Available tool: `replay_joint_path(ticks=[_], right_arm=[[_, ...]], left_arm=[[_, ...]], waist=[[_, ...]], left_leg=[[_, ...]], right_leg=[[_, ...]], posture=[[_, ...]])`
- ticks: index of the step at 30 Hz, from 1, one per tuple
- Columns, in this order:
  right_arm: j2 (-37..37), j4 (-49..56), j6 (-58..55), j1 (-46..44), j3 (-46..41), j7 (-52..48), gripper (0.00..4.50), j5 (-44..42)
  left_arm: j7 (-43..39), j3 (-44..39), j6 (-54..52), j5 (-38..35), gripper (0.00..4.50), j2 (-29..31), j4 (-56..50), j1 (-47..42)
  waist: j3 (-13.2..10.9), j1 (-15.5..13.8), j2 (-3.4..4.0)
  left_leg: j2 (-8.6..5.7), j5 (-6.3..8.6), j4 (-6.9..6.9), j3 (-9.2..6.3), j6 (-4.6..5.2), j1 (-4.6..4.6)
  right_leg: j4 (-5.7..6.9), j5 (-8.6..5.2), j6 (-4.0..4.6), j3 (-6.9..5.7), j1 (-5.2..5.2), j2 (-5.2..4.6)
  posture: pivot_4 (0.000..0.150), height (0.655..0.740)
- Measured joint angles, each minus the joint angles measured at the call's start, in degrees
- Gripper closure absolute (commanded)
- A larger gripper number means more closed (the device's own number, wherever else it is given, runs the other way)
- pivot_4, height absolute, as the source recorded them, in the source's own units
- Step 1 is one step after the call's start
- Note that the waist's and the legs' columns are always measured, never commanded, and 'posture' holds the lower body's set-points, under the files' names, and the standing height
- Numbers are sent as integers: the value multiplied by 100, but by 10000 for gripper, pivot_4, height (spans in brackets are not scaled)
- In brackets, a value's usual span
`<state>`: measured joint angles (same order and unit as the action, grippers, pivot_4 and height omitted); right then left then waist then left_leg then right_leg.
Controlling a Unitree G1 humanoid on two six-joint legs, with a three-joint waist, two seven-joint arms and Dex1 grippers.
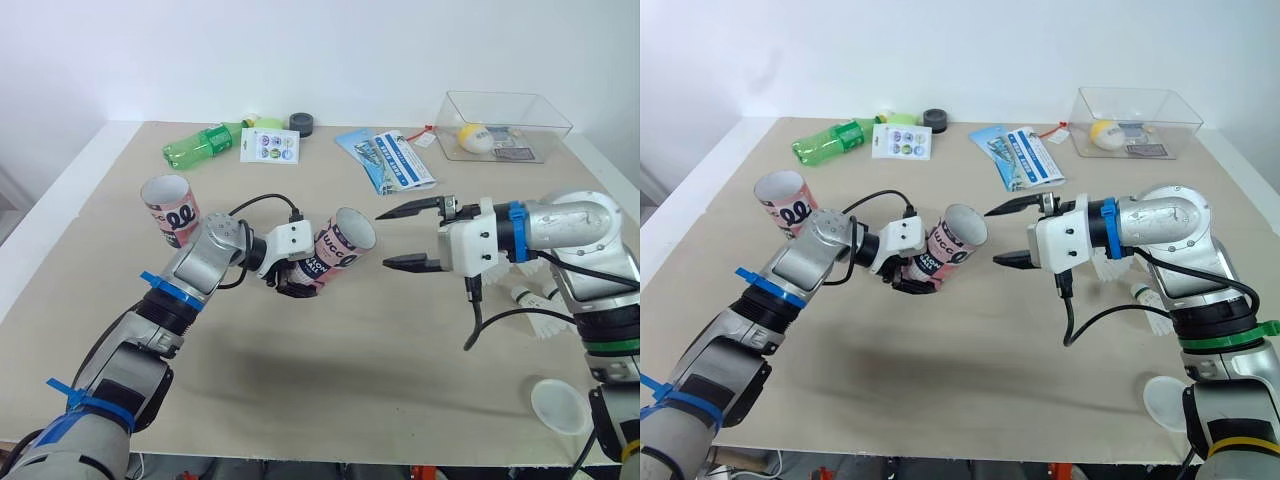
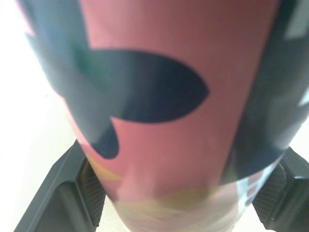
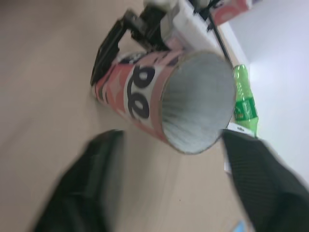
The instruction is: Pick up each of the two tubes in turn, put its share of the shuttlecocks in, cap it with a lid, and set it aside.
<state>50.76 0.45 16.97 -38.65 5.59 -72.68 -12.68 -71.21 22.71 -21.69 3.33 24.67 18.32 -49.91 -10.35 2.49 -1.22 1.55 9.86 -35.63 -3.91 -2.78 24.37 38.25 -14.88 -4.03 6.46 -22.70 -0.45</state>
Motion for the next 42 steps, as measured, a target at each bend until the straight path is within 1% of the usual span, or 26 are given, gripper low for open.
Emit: replay_joint_path(ticks=[1,3,6,7,8,9,10,11,13,15,18,22,26,28,31,33,35,42], right_arm=[[130,229,-463,289,-296,80,1194,-321],[241,461,-1052,599,-649,236,1194,-698],[240,1018,-2349,1446,-1553,900,1194,-1574],[94,1423,-3341,2615,-2454,1484,1194,-2106],[43,1443,-3494,2812,-2577,1569,1194,-2177],[-134,1584,-3976,3344,-2925,1865,1194,-2384],[-453,1974,-4284,4049,-3515,2174,1194,-2692],[-599,2081,-4406,4321,-3685,2285,1194,-2791],[-945,2399,-4695,5219,-4170,2548,1194,-2974],[-1108,2475,-4736,5616,-4412,2637,1194,-2987],[-1281,2527,-4703,6273,-4768,2659,1194,-2972],[-1380,2538,-4670,6706,-5111,2646,1194,-3001],[-1375,2306,-4465,6871,-5220,2542,1194,-2822],[-1376,2033,-4346,6776,-5150,2550,1194,-2661],[-1372,1624,-4152,6422,-4800,2608,1194,-2336],[-1371,1519,-4147,6269,-4705,2665,1194,-2291],[-1373,1290,-4143,5876,-4498,2763,1194,-2250],[-1373,805,-4013,5335,-4054,2892,1194,-2006]], left_arm=[[4,6,-3,2,10103,-4,-38,12],[5,-3,-2,0,10103,16,-55,29],[25,16,3,17,10103,6,-86,35],[60,28,14,1,10103,-28,-120,83],[62,19,17,-2,10103,-14,-138,104],[58,8,-3,9,10103,41,-156,96],[82,29,-5,8,10103,1,-177,138],[85,3,2,0,10103,18,-197,183],[91,-6,17,1,10103,11,-184,198],[93,-5,25,9,10103,11,-150,193],[126,-4,24,19,10103,-77,-126,200],[121,-1,-3,17,10103,-124,-140,214],[88,-2,8,13,10103,-138,-148,216],[85,-3,13,13,10103,-148,-147,215],[91,-2,17,18,10103,-172,-136,211],[88,-2,18,18,10103,-172,-134,210],[91,0,26,20,10103,-177,-134,209],[91,2,34,17,10103,-154,-164,232]], waist=[[0,-11,0],[0,-5,0],[1,-16,-1],[5,-64,-14],[5,-71,-14],[5,-31,9],[14,-41,19],[14,-38,18],[16,-40,22],[22,-19,33],[25,-5,34],[27,-7,39],[28,-13,36],[28,-14,36],[30,-18,40],[31,-18,40],[31,-18,41],[33,-49,42]], left_leg=[[-1,0,1,-3,0,3],[-1,1,2,-3,0,2],[0,1,6,-10,1,-1],[1,4,7,-21,4,-8],[1,4,9,-22,4,-8],[-1,4,6,-5,4,-9],[-1,6,9,-10,7,-22],[0,6,10,-15,7,-23],[2,6,10,-11,6,-27],[-1,6,5,-3,6,-26],[-3,5,-11,-2,5,-26],[-6,5,-14,0,5,-22],[-6,6,-9,0,4,-17],[-9,6,-9,0,3,-16],[-11,6,-8,0,3,-17],[-11,6,-8,0,3,-17],[-15,6,-8,0,4,-16],[-25,7,0,-2,3,-13]], right_leg=[[-1,0,1,-2,0,-2],[-1,-2,4,-2,0,-3],[1,-5,9,-9,4,-1],[1,-14,17,-23,20,0],[-1,-15,15,-25,21,0],[-1,-8,4,-7,13,-2],[0,-19,3,-10,27,1],[0,-20,5,-16,28,2],[0,-20,7,-12,28,3],[-3,-25,21,-4,29,-1],[-4,-22,19,-3,35,-4],[-9,-23,19,0,38,-7],[-15,-28,18,-1,38,-7],[-17,-28,17,-1,38,-9],[-16,-28,17,-1,38,-10],[-17,-28,17,-1,38,-10],[-17,-27,15,0,38,-13],[-17,-37,5,-1,38,-21]], posture=[[1500,7400],[1500,7400],[1500,7400],[1500,7400],[1500,7400],[1500,7400],[1500,7400],[1500,7400],[1500,7400],[1500,7400],[1500,7400],[1500,7400],[1500,7400],[1500,7400],[1500,7400],[1500,7400],[1500,7400],[1500,7400]])
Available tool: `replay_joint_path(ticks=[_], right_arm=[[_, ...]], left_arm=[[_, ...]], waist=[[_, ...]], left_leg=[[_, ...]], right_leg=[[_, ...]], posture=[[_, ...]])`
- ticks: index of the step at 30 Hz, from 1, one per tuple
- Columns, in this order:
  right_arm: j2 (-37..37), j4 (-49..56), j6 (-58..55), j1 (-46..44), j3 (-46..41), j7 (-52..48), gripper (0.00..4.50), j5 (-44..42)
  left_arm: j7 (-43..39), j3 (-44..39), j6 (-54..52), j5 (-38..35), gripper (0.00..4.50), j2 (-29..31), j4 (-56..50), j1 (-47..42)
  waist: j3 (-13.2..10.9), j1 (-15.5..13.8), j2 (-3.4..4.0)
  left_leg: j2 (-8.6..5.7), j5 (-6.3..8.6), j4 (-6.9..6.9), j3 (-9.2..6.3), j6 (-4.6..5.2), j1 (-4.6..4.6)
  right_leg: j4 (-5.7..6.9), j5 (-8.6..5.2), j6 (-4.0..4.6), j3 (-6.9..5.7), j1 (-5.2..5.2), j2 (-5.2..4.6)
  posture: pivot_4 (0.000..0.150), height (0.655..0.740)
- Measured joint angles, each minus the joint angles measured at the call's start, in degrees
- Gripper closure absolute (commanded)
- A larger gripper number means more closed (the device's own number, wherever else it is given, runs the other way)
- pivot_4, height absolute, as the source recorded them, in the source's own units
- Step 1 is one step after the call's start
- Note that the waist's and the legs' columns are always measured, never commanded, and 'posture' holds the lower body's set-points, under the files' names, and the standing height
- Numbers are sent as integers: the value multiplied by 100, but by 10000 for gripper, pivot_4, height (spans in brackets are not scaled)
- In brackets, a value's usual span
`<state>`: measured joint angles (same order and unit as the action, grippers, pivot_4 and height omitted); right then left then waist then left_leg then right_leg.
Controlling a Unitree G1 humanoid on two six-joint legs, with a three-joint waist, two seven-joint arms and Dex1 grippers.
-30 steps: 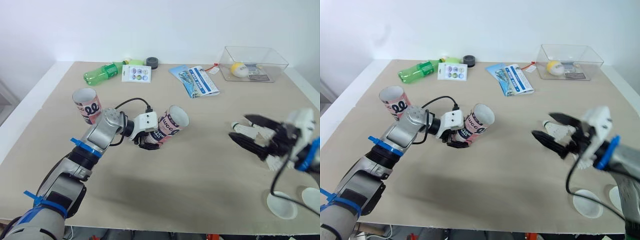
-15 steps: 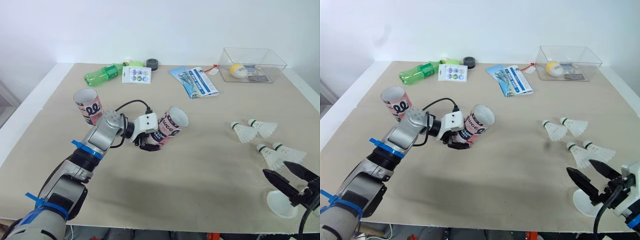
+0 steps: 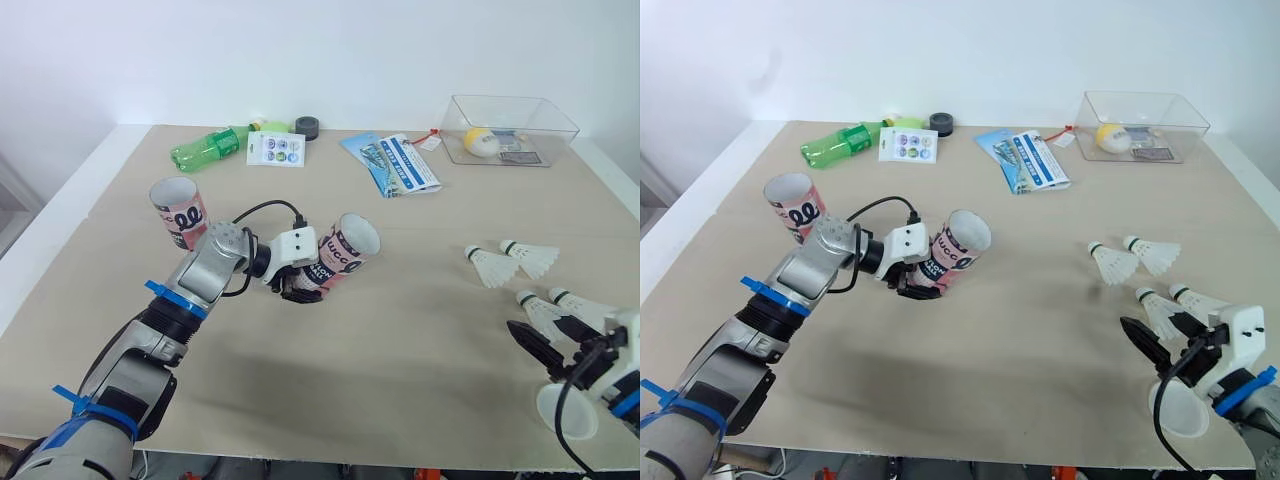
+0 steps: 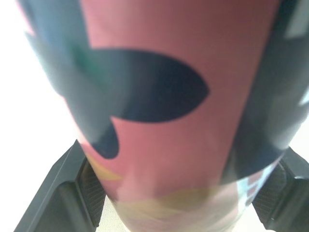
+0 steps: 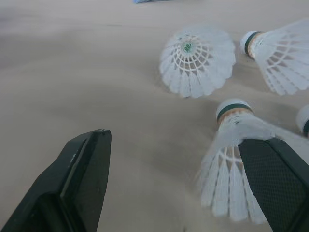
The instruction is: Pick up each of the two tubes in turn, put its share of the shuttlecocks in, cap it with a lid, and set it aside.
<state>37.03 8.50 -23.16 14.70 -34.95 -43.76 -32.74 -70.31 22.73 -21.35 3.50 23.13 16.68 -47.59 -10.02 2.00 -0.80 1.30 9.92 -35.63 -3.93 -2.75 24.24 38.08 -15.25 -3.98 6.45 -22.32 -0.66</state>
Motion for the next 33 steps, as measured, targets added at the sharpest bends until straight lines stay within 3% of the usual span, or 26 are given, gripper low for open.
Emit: replay_joint_path(ticks=[4,5,8,10,12,13,15,27,30,33], right_arm=[[8,-352,48,-273,204,47,1194,200],[9,-373,57,-294,244,47,3385,216],[8,-448,63,-358,347,51,12280,273],[8,-537,137,-405,350,60,23943,352],[8,-600,190,-405,359,54,31853,410],[8,-615,205,-405,359,49,38891,435],[7,-637,217,-406,359,50,42821,449],[327,-91,774,-57,371,-309,44073,775],[832,609,871,19,358,-695,44073,760],[1920,1297,619,-383,181,-1197,44073,528]], left_arm=[[19,-4,-24,0,10103,13,-37,23],[20,-5,-28,0,10103,13,-38,23],[27,-4,-36,-3,10103,12,-42,25],[31,-4,-37,-4,10103,13,-42,25],[31,-4,-37,-4,10103,15,-42,25],[31,-4,-37,-3,10103,15,-42,25],[36,-4,-37,-2,10103,15,-41,25],[-26,-1,157,-1,10103,-18,250,-92],[-41,7,296,3,10103,-49,449,-177],[-68,18,400,27,10103,-79,607,-235]], waist=[[1,5,1],[1,5,1],[1,5,2],[1,5,1],[1,5,2],[2,6,2],[2,6,2],[6,18,10],[6,19,11],[6,53,14]], left_leg=[[-1,0,2,0,0,-2],[-1,0,2,-1,0,-2],[-2,0,2,-1,0,-2],[-3,0,2,-1,0,-2],[-3,0,2,-1,0,-3],[-3,0,2,-1,0,-3],[-3,0,2,-1,0,-3],[-7,0,-2,0,0,-4],[-9,-2,-14,-1,0,-6],[-27,-8,-20,6,7,-6]], right_leg=[[1,2,-6,0,0,-1],[1,2,-6,-1,0,-1],[1,2,-6,-1,1,-2],[1,2,-7,-1,2,-2],[1,2,-7,-1,2,-2],[1,2,-7,-1,2,-2],[1,3,-7,-1,2,-2],[1,5,-12,1,3,-5],[2,7,-13,1,8,-7],[2,13,-22,5,12,-28]], posture=[[1500,7400],[1500,7400],[1500,7400],[1500,7400],[1500,7400],[1500,7400],[1500,7400],[1500,7400],[1500,7400],[1500,7400]])
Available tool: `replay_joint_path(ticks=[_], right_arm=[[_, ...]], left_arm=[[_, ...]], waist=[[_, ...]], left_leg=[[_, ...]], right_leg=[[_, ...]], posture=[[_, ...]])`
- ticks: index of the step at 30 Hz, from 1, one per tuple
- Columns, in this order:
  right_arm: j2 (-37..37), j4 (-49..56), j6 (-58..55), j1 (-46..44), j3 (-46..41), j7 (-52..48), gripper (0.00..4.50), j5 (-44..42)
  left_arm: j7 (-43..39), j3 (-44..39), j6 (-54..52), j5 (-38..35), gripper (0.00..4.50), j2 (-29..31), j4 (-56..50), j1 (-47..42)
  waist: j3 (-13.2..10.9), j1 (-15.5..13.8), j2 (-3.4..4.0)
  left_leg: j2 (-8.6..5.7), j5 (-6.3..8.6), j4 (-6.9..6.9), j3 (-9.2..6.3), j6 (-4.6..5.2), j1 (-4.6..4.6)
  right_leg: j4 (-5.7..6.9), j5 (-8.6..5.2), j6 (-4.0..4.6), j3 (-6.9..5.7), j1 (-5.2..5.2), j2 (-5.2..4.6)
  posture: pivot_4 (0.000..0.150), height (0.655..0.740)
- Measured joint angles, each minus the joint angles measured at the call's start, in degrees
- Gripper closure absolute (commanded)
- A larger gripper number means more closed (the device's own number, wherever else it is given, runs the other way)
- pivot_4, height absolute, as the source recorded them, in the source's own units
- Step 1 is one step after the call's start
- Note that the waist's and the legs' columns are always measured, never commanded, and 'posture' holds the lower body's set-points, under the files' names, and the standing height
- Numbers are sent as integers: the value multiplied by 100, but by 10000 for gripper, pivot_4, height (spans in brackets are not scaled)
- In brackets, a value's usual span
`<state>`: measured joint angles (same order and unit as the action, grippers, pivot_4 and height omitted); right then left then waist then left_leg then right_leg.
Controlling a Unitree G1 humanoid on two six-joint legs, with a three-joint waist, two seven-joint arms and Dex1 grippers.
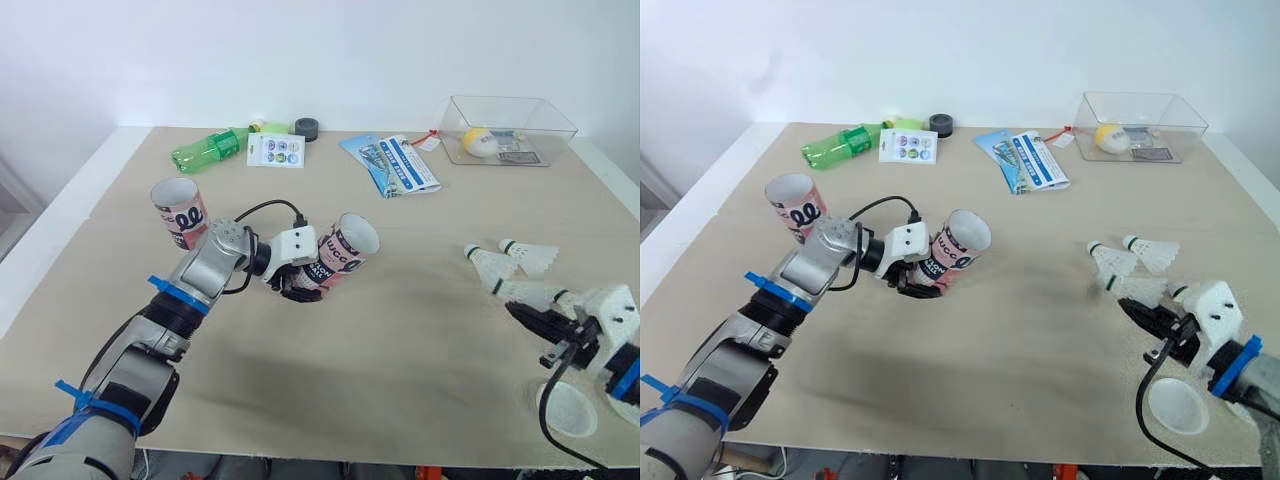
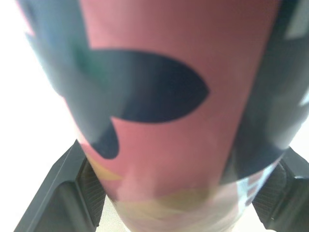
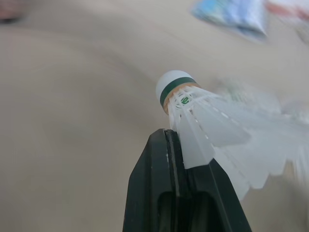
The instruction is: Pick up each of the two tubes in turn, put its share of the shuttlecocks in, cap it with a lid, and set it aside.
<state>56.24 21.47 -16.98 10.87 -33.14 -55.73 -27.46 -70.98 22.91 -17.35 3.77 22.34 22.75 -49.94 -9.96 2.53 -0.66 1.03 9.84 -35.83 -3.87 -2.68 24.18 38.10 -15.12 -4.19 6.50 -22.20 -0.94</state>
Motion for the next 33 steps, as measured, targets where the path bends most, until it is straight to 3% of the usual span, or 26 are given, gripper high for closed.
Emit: replay_joint_path(ticks=[5,7,10,15,17,21,27,30,33], right_arm=[[887,308,156,-1551,388,-224,44073,-62],[950,321,565,-2869,1401,-326,44073,233],[785,240,1183,-3923,2510,-648,44073,718],[303,-883,2485,-5030,3835,-1284,44073,1691],[-63,-2087,3246,-5608,4254,-1407,44073,2235],[-391,-3418,4591,-5846,4610,-1484,44073,2665],[118,-2688,5280,-4828,4251,-1535,44073,2475],[107,-2287,5011,-4921,4364,-1705,34708,2290],[-38,-1951,4648,-5235,4403,-1784,21980,2044]], left_arm=[[-62,15,26,18,10103,-56,80,-61],[-99,28,-2,31,10103,-73,114,-130],[-130,41,-8,33,10103,-122,116,-183],[-152,32,-8,17,10103,-179,122,-214],[-112,39,-44,46,10103,-186,121,-237],[-76,27,-130,21,10103,-189,73,-222],[-39,73,-183,21,10103,-107,-251,-107],[33,27,-271,29,10103,-75,-261,-60],[99,13,-294,30,10103,-90,-262,-31]], waist=[[-3,-1,-30],[-4,13,-29],[-5,-27,-33],[-9,-77,-39],[-10,-57,-40],[-12,-67,-40],[-9,-51,-36],[-8,13,-20],[-8,19,-21]], left_leg=[[-7,-4,-1,3,5,6],[-13,-4,3,16,4,6],[-21,-6,7,14,3,25],[-32,-1,3,16,-2,46],[-33,-3,1,18,1,43],[-29,-5,8,14,3,40],[-30,3,20,2,4,29],[-27,-2,23,5,9,6],[-23,-19,22,4,25,4]], right_leg=[[-6,-5,-2,-18,5,-23],[-6,-8,-7,-19,1,-37],[-8,-20,-26,-18,-4,-43],[-11,-15,-62,-22,-18,-59],[-11,-7,-65,-21,-15,-59],[-8,-9,-56,-22,-14,-54],[-4,-18,-35,-27,-3,-54],[8,-21,-41,-23,6,-49],[8,-15,-15,-25,7,-44]], posture=[[1500,7400],[1500,7400],[1500,7400],[1500,7400],[1500,7400],[1500,7400],[1500,7400],[1500,7400],[1500,7400]])
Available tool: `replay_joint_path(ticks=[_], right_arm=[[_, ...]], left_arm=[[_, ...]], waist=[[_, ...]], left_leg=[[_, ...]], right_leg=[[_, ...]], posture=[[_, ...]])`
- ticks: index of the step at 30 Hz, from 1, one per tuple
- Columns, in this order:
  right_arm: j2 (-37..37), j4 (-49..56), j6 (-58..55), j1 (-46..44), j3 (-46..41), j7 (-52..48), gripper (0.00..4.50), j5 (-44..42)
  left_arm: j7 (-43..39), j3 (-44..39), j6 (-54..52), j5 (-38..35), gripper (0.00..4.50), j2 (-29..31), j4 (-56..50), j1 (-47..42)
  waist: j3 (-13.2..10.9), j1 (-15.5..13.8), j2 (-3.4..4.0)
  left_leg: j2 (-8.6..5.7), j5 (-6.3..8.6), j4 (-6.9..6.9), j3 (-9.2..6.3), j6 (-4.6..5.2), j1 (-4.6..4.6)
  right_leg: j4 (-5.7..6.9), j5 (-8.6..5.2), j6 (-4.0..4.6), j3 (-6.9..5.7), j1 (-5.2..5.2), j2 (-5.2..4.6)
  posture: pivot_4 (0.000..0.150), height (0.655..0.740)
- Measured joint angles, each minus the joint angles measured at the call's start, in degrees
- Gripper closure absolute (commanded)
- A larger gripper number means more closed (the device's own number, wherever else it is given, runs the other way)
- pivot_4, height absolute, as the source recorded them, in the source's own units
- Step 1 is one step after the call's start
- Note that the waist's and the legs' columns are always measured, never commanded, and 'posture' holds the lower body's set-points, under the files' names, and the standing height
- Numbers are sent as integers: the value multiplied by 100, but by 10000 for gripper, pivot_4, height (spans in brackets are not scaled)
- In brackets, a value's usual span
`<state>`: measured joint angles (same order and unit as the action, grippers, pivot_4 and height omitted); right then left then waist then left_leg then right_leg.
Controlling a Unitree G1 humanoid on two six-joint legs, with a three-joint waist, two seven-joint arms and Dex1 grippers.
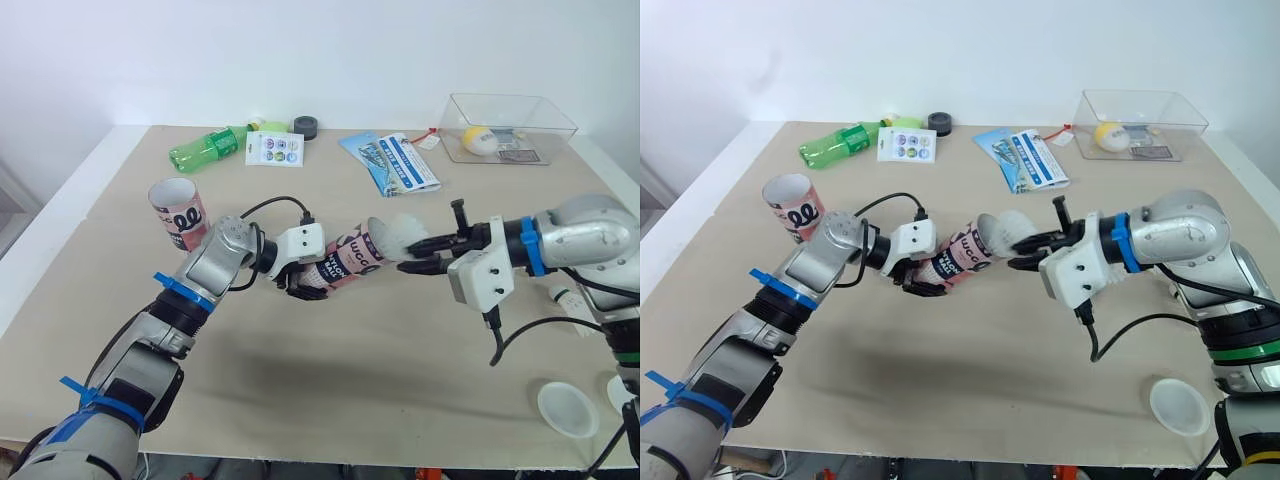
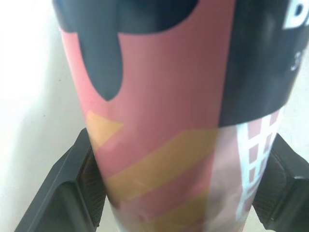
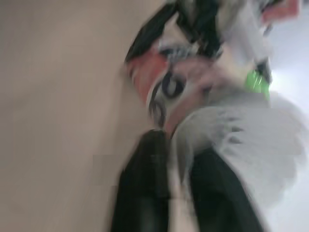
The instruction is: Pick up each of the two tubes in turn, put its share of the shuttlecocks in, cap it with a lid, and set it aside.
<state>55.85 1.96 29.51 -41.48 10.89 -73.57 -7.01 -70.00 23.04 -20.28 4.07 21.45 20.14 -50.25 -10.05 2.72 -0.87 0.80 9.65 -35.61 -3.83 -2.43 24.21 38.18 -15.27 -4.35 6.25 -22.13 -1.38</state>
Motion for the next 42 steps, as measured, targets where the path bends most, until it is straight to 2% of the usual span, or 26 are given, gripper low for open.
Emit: replay_joint_path(ticks=[5,9,17,22,27,32,42], right_arm=[[-8,161,-285,-230,-1,-15,635,-76],[-5,169,-689,-279,-49,-18,635,-257],[-57,380,-2956,-212,-1235,737,635,-1607],[-222,513,-3982,613,-1562,1396,635,-1749],[-374,649,-4414,823,-1650,1768,635,-1757],[-566,715,-5018,1037,-1912,1978,635,-2082],[-573,866,-5780,1874,-2323,1978,635,-2566]], left_arm=[[-1,2,-13,-15,10103,-28,-13,9],[-7,-18,-3,-22,10103,-37,-9,9],[222,-313,415,-213,10103,-219,382,230],[386,-505,954,-307,10103,-245,631,451],[454,-828,1563,-585,10103,-303,809,799],[454,-1325,2062,-1163,10103,-674,979,1359],[840,-1322,3300,-1182,10103,-1256,1134,1846]], waist=[[-4,-6,-8],[-3,-11,-7],[-2,-62,-10],[3,-61,-9],[5,-43,-3],[5,-57,-4],[4,-105,-5]], left_leg=[[-2,-1,-2,1,-1,4],[-2,-1,7,0,-1,4],[-4,-3,-6,-5,2,5],[-3,-14,-9,1,20,-1],[1,-23,-6,5,32,-2],[-4,-22,-1,1,32,25],[-7,-20,0,-2,30,38]], right_leg=[[-3,1,-4,0,1,-4],[-3,9,-23,-1,-2,-4],[-3,13,-11,-4,5,-8],[-4,22,2,-3,7,-8],[-3,34,4,-2,1,-4],[-8,43,-28,-2,-15,-7],[-14,42,-34,-3,-27,-6]], posture=[[1500,7400],[1500,7400],[1500,7400],[1500,7400],[1500,7400],[1500,7400],[1500,7400]])
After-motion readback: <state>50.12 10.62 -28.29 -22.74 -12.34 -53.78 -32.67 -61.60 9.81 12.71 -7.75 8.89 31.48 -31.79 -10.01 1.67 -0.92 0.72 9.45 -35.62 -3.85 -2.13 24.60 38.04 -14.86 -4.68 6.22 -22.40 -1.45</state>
